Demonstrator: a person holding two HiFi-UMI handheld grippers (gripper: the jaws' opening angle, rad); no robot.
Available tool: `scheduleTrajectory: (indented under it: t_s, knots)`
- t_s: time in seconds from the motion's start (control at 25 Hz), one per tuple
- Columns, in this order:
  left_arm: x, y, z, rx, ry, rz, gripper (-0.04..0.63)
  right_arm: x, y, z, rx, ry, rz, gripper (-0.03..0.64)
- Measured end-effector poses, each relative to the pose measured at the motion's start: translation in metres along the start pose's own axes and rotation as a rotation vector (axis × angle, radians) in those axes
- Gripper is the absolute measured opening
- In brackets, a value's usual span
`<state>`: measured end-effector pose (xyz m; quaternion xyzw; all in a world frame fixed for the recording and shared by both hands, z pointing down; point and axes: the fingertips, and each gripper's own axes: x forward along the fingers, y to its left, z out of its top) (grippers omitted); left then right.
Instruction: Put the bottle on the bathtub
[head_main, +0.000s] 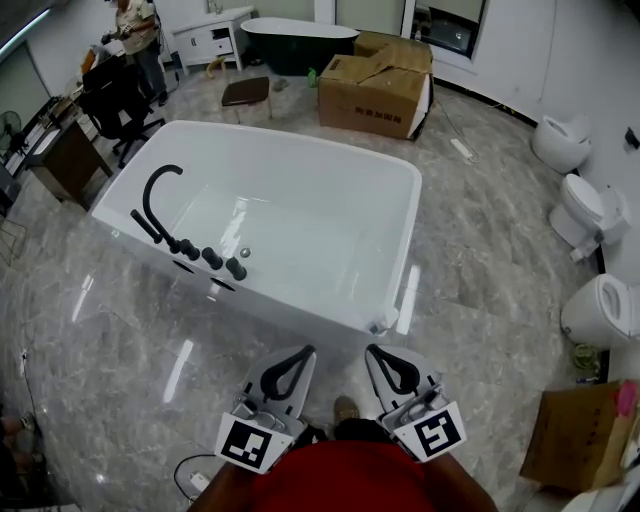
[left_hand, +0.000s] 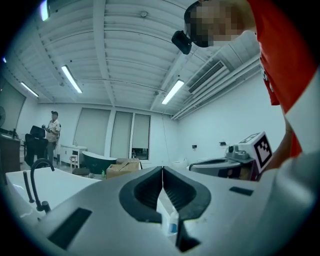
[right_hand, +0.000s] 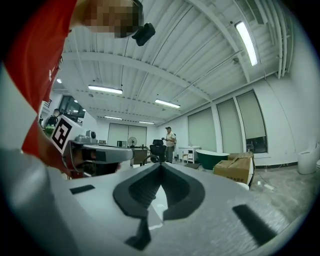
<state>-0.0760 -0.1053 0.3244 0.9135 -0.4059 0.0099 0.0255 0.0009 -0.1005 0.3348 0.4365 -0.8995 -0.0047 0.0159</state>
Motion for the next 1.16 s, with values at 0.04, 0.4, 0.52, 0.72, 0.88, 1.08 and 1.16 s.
scheduleTrajectory:
  t_s: [0.04,0.4,0.52,0.72,0.88,1.08,1.16]
  knots:
    - [-0.001,0.000,0.001,0.001,-0.003,0.000,0.011,0.001,0.004,0.002,0.002,-0.001,0.008,0.005]
    - [-0.008,0.002,0.008,0.010,-0.016,0.016,0.011,0.007,0.019,0.010,-0.001,-0.010,0.039,0.005]
    - [-0.009,0.004,0.008,0.015,-0.015,0.026,0.011,0.010,0.018,0.010,0.001,-0.016,0.048,0.005]
    - [-0.010,0.006,0.007,0.016,-0.005,0.045,0.011,0.012,0.016,0.008,0.008,-0.020,0.059,0.005]
    - [-0.009,0.007,0.005,0.021,0.003,0.052,0.011,0.013,0.015,0.006,0.014,-0.023,0.064,0.005]
    - [-0.002,0.005,0.005,0.025,0.012,0.047,0.011,0.013,0.009,0.005,0.005,-0.019,0.069,0.005]
    - [0.000,0.004,0.005,0.028,0.015,0.045,0.011,0.013,0.007,0.005,0.001,-0.016,0.069,0.005]
